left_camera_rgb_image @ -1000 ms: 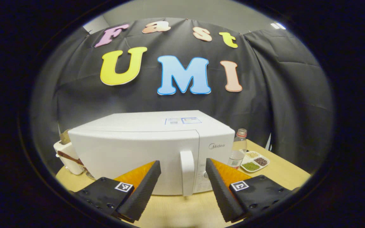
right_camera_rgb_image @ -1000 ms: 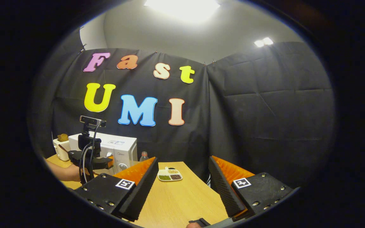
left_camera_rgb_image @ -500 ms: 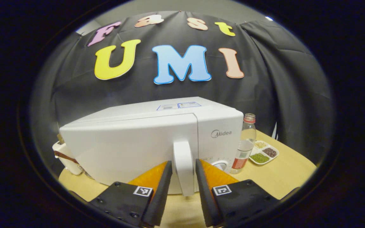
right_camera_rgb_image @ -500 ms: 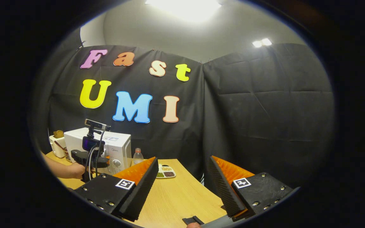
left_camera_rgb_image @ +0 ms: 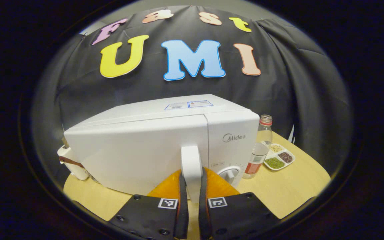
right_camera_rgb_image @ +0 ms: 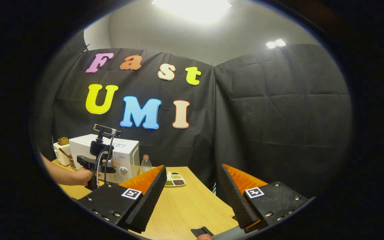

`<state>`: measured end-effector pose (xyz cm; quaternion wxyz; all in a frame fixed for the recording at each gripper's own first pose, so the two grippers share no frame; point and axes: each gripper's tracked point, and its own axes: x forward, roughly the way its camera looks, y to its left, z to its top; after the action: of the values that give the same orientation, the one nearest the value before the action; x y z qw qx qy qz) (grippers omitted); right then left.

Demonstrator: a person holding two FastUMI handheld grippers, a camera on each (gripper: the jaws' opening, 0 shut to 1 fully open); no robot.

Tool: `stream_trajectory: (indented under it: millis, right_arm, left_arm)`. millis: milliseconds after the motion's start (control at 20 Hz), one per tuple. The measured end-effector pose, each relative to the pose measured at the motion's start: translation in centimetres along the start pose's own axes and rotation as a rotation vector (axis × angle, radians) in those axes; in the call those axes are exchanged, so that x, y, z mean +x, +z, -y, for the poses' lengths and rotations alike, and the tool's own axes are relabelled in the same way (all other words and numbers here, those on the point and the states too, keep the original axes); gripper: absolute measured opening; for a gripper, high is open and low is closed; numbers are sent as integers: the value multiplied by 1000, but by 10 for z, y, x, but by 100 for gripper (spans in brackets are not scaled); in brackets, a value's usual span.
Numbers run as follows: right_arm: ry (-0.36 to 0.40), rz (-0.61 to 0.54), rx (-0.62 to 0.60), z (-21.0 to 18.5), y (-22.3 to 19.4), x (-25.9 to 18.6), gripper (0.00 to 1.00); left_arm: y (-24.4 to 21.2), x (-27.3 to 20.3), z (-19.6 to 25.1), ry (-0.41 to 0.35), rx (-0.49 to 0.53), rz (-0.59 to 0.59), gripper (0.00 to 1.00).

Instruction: Open the microwave oven with the left hand, put the food in, and close the microwave oven.

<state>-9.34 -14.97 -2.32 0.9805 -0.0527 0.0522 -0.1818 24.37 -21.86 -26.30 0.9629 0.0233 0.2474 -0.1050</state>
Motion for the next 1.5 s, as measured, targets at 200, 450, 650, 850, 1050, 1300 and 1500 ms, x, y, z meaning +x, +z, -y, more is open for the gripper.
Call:
stream_trajectory:
  millis: [200, 450, 650, 850, 1050, 1300, 1500]
  right_arm:
    - [6, 18, -5, 4, 2, 1, 97]
    - [7, 45, -10, 7, 10, 9, 97]
    - [21, 43, -10, 3, 7, 15, 97]
    - [61, 41, 18, -13, 6, 24, 97]
    - [122, 40, 34, -35, 5, 28, 97]
    - [216, 52, 53, -66, 7, 26, 97]
    - [305, 36, 67, -100, 4, 24, 97]
  left_arm:
    - [-2, -1, -3, -5, -4, -9, 12]
    - [-1, -3, -3, 6, -32, -9, 8]
    - [-7, -10, -3, 9, -55, -34, 7]
    - [-19, -46, -9, -8, -55, -6, 7]
    - [-29, -70, -15, -38, -59, -22, 7]
    - [-42, -104, -26, -65, -57, -25, 17]
    - [-55, -132, -41, -74, -45, -19, 21]
